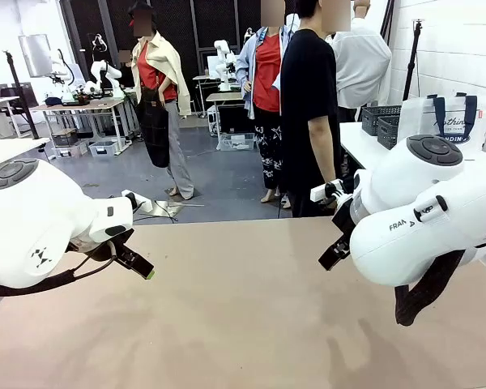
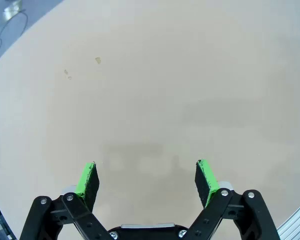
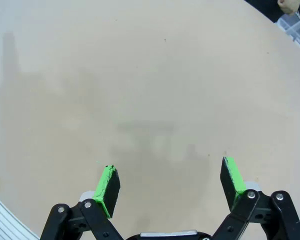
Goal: Transfer purchased items from the store into the shopping bag.
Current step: Open the Reusable shopping bag in the center of the table.
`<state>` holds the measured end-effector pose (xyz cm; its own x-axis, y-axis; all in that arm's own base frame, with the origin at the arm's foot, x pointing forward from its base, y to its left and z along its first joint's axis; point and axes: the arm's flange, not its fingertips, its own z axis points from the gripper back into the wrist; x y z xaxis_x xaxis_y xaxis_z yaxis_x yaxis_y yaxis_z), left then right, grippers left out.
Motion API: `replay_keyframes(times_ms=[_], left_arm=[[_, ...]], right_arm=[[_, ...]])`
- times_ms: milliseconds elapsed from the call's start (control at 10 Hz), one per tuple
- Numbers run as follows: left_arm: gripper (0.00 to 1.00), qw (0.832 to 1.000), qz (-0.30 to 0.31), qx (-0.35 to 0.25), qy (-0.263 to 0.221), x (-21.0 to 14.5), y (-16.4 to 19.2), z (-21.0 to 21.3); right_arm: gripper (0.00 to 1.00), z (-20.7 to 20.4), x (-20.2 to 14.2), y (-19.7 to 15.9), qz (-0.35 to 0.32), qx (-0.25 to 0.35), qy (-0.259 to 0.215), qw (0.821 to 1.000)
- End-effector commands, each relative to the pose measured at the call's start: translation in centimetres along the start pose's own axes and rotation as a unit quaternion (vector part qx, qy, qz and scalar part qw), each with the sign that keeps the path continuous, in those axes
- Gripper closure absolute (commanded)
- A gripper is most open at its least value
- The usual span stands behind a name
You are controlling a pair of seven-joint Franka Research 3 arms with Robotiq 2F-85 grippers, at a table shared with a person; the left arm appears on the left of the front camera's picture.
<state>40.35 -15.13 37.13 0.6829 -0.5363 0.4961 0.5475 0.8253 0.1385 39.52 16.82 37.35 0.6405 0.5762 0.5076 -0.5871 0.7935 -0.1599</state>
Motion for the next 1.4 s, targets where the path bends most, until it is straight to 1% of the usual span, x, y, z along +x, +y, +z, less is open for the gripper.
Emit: replay_keyframes(times_ms=[0, 1300], left_arm=[[0.00, 1.000, 0.001, 0.000, 0.000, -0.02, 0.06, 0.01], [0.00, 1.000, 0.001, 0.000, 0.000, -0.02, 0.06, 0.01]], right_arm=[[0.00, 0.00, 0.00, -0.01, 0.000, 0.000, 0.000, 1.000], [0.00, 0.00, 0.00, -0.01, 0.000, 0.000, 0.000, 1.000]])
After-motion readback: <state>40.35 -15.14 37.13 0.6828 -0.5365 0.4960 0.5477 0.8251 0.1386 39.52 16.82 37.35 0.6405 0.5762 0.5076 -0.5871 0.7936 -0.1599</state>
